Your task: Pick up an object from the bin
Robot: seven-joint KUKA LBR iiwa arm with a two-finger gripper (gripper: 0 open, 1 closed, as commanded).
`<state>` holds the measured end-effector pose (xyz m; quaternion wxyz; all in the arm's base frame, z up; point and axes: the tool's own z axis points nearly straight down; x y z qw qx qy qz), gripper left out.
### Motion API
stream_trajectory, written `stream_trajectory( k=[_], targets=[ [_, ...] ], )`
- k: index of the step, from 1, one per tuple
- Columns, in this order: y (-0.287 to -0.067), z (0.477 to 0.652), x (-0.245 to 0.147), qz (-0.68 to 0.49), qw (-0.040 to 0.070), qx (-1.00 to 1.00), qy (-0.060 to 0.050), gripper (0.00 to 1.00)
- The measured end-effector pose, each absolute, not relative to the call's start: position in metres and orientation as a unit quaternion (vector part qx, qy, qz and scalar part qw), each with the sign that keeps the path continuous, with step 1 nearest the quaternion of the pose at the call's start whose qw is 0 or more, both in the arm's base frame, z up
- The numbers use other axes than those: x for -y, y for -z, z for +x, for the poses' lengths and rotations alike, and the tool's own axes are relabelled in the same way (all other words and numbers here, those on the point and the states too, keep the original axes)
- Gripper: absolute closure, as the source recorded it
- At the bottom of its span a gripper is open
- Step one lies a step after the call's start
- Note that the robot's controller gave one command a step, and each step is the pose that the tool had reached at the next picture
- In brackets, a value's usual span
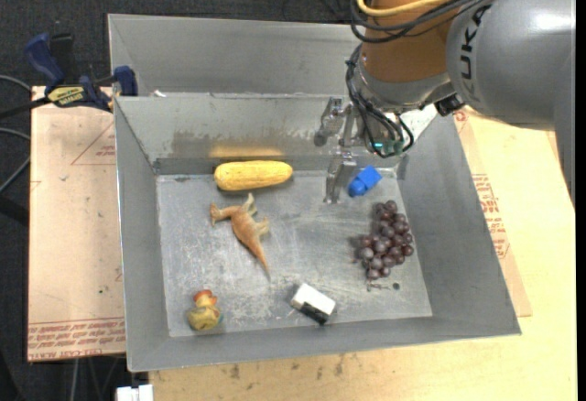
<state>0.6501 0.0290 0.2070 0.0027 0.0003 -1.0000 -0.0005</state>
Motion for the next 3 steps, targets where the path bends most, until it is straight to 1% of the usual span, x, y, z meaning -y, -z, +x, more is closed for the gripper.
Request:
stream_trajectory(
  k=[1, 2, 3],
  targets=[
    [-0.212, 0.652, -0.029, 0.000, -0.001, 1.000, 0.001, 0.00],
    [-0.161, 0.633, -0.027, -0.010, -0.004, 1.000, 0.001, 0.00],
    [-0.099, 0.612, -0.028, -0.026, 0.002, 1.000, 0.000, 0.00]
  ],
)
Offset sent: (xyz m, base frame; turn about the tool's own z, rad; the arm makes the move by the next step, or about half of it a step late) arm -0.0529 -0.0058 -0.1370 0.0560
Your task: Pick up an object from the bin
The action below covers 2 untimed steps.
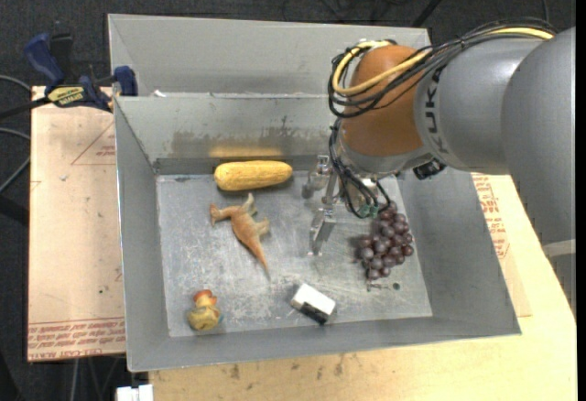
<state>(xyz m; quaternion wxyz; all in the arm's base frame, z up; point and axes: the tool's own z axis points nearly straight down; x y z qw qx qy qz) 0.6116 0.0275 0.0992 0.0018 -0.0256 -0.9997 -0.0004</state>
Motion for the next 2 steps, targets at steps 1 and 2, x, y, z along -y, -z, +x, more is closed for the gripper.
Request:
stream_trajectory(
  k=[1, 2],
  targets=[
    [-0.090, 0.619, -0.043, 0.024, -0.001, 1.000, 0.000, 0.00],
    [-0.081, 0.611, -0.106, 0.120, -0.001, 0.993, 0.000, 0.00]
  ],
)
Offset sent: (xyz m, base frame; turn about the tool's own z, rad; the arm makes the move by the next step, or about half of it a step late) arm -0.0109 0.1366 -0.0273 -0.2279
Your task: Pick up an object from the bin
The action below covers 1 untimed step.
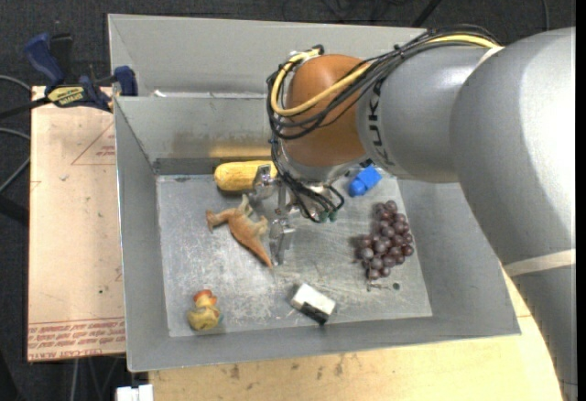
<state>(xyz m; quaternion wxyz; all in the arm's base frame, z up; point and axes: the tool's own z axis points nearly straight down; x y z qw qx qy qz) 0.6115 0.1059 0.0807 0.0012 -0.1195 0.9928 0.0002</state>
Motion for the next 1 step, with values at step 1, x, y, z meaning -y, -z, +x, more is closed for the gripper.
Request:
stream_trajectory(
  k=[1],
  targets=[
    [-0.0752, 0.6404, -0.1365, -0.037, 0.004, -0.999, -0.003, 1.00]
  ],
)
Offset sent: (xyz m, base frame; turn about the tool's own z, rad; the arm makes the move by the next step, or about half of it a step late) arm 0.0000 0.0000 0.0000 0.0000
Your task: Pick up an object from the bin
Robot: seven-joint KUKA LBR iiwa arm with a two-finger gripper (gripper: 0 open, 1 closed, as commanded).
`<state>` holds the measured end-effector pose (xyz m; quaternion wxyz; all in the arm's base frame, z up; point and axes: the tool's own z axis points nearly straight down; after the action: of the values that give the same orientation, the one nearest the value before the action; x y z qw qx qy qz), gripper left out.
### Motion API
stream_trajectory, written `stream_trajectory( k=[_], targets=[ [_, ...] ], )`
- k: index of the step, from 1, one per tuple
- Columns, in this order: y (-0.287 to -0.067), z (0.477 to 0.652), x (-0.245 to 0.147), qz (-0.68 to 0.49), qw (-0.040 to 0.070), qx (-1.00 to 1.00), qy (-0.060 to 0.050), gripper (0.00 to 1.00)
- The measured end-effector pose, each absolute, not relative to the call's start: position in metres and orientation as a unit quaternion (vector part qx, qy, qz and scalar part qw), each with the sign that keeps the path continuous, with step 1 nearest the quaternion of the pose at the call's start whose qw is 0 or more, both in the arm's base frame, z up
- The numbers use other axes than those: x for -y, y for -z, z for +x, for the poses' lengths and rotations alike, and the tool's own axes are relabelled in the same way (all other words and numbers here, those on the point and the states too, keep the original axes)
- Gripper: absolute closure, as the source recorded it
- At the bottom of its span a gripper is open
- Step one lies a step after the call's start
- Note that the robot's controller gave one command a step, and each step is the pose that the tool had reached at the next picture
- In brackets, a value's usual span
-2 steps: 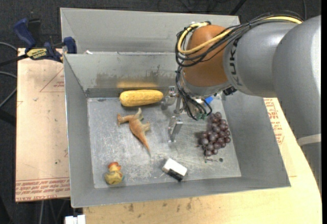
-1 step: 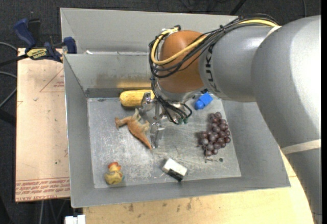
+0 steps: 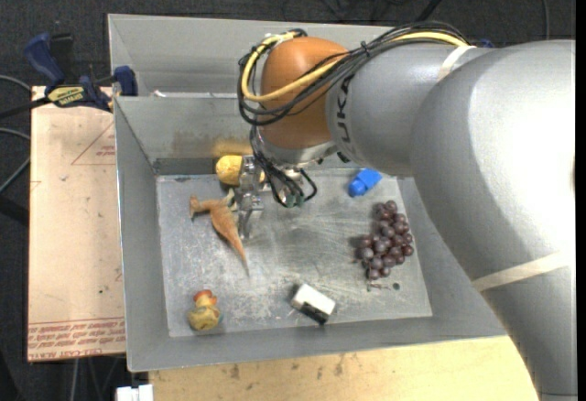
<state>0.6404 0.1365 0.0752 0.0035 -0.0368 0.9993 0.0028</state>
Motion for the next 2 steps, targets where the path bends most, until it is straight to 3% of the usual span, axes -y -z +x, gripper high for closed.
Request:
stream_trajectory(
  k=[1, 2],
  targets=[
    [-0.075, 0.641, -0.136, -0.037, 0.004, -0.999, -0.003, 1.00],
    [-0.113, 0.639, -0.152, -0.047, -0.002, -0.999, 0.000, 1.00]
  ],
)
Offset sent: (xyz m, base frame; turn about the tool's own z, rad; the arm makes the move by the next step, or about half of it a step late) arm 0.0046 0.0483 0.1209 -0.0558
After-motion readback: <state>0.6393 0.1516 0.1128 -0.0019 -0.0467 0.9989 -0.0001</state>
